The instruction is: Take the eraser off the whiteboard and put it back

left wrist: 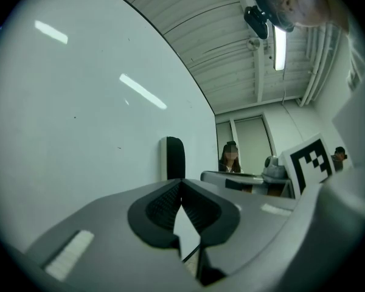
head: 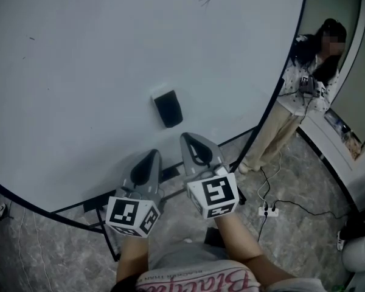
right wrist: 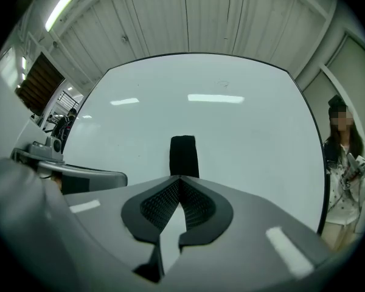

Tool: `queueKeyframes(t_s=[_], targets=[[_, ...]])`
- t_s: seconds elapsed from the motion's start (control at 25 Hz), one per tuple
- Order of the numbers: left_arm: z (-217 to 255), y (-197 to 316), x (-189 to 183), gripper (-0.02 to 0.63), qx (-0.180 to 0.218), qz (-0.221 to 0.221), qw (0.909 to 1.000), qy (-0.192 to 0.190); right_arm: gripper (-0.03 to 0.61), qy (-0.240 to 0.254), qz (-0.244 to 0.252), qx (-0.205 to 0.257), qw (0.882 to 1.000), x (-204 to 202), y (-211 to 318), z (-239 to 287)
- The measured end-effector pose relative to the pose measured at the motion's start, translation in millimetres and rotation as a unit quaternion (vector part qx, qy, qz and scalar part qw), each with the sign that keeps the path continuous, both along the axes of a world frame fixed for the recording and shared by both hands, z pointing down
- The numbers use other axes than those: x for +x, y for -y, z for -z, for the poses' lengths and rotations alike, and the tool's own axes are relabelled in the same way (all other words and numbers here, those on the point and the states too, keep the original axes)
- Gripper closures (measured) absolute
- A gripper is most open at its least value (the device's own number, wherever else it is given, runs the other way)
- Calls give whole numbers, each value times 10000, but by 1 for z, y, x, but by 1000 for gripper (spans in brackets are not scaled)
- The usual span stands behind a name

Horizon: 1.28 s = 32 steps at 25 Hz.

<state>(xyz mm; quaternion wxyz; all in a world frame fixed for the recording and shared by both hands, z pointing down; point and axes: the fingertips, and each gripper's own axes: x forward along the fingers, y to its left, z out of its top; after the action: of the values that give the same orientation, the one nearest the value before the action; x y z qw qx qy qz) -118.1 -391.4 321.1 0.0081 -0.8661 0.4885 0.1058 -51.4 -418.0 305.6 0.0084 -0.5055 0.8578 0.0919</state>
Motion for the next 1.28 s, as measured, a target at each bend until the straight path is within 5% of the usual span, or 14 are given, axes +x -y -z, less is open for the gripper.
queueKeyframes(t_s=[1.28], targets=[[0,-34,18,614,1,-225,9997,88,578,-83,307,-485,9983,-6,-63,-25]])
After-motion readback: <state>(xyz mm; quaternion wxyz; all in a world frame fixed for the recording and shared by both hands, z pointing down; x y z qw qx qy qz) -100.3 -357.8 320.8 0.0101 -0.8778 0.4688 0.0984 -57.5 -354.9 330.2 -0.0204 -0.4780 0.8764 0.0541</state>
